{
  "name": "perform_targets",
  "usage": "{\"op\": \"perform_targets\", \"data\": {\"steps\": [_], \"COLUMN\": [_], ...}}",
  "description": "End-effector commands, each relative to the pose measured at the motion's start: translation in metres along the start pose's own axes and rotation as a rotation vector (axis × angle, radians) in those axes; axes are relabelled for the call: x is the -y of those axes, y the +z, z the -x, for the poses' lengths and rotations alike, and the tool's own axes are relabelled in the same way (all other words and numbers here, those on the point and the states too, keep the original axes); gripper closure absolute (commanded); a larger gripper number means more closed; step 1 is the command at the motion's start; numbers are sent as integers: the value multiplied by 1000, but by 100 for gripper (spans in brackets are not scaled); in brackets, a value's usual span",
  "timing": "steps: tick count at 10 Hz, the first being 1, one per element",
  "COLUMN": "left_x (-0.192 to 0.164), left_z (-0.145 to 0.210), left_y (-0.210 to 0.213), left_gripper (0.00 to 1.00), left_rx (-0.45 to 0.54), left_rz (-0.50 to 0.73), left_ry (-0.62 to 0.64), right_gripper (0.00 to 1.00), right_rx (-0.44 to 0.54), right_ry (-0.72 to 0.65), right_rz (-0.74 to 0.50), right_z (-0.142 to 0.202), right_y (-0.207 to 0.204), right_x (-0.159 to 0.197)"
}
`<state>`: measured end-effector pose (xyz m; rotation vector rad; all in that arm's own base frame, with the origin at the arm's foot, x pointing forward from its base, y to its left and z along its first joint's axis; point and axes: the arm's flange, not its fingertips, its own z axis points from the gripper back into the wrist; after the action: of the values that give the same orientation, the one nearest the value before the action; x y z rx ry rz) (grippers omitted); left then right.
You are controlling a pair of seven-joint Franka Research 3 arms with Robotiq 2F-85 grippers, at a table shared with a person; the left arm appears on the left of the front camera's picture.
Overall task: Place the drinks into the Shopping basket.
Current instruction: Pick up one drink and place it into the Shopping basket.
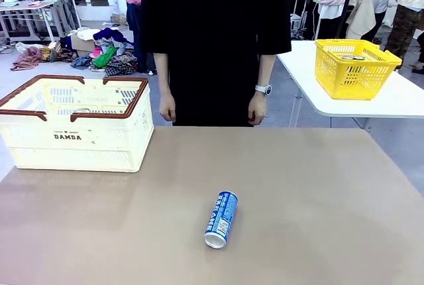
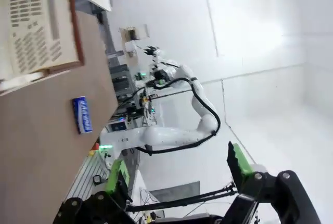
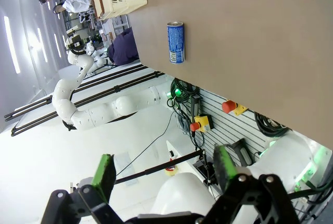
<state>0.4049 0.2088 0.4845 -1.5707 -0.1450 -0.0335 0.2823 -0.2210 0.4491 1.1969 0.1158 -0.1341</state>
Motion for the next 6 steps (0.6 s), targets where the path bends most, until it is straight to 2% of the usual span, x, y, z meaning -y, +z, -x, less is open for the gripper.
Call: {"op": "perform_targets", "data": {"steps": [1, 6], "left_x": [7, 7], "left_z": [6, 6], "left_y": [-3, -3], "left_gripper": [0, 0], "left_rx": [-23, -23], "left_rz": [36, 36], "left_ry": [-16, -16], "right_gripper": [0, 0], "right_rx": [2, 2], "right_ry": [-13, -13], "right_rz": [-4, -4], "right_z": [2, 2], "right_y": [2, 2], "right_x": [-5, -5]}}
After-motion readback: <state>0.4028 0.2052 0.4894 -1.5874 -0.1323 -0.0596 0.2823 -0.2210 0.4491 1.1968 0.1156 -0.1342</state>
